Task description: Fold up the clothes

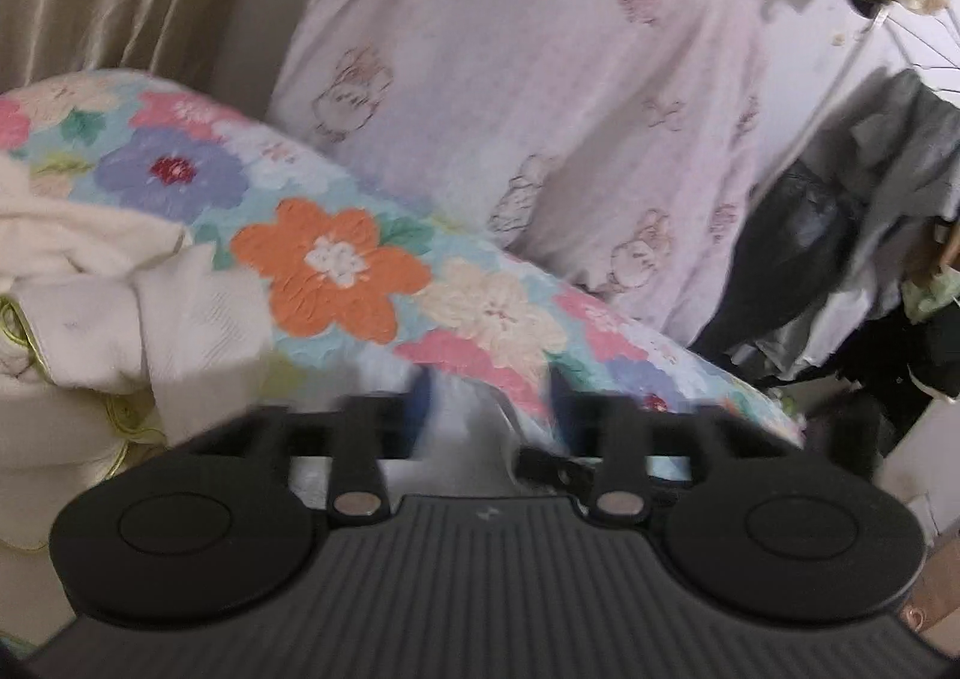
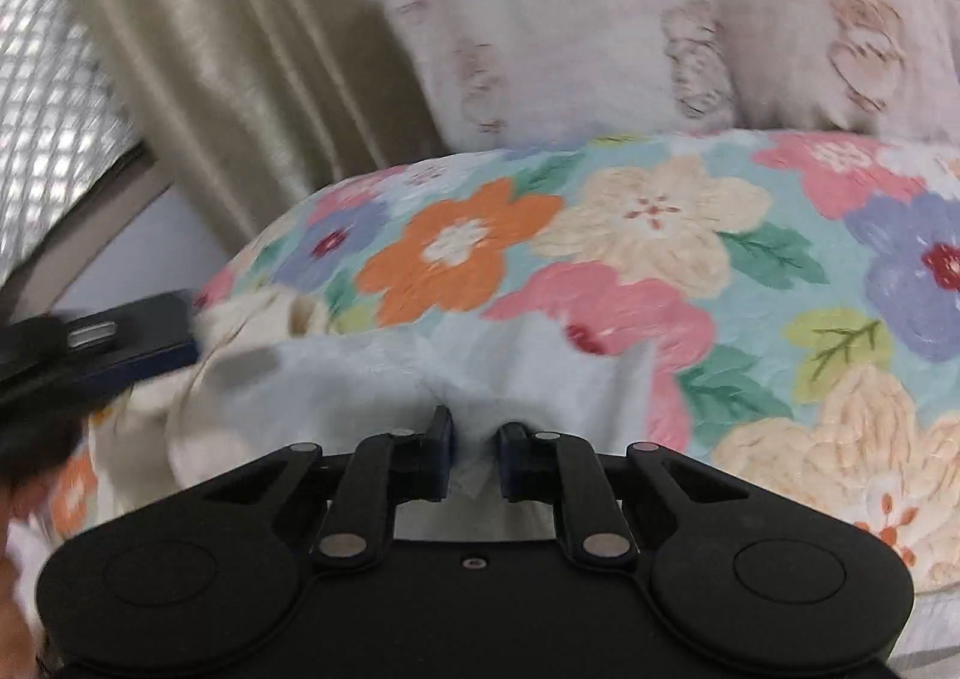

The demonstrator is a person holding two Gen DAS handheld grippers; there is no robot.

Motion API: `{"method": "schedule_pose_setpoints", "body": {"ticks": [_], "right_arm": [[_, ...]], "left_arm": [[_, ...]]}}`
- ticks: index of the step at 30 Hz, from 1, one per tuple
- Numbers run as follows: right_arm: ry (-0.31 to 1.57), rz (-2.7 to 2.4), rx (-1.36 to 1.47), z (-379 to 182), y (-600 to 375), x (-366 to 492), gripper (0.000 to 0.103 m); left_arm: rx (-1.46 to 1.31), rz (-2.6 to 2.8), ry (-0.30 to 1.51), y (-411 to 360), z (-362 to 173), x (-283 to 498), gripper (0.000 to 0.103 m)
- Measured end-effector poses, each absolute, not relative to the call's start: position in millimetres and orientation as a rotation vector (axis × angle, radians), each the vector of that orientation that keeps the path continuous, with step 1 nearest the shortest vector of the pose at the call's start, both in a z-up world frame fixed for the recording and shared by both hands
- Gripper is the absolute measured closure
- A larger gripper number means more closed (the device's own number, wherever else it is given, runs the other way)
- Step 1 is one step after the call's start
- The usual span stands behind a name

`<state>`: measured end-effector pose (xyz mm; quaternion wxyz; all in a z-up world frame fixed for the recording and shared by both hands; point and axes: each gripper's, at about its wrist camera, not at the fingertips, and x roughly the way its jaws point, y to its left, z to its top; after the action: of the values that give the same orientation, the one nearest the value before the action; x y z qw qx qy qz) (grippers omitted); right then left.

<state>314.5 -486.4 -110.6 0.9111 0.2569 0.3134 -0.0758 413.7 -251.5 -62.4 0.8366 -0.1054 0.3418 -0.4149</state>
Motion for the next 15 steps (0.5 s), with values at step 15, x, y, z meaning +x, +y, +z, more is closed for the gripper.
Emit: {"method": "schedule_pose_setpoints", "body": {"ticks": [15], "right_arm": [[0.64, -0.245, 0.661, -107.4, -495.4, 238.9, 0.045]], "left_arm": [[0.198, -0.672, 0.921, -241.9, -138.9, 383.4, 0.047]]}}
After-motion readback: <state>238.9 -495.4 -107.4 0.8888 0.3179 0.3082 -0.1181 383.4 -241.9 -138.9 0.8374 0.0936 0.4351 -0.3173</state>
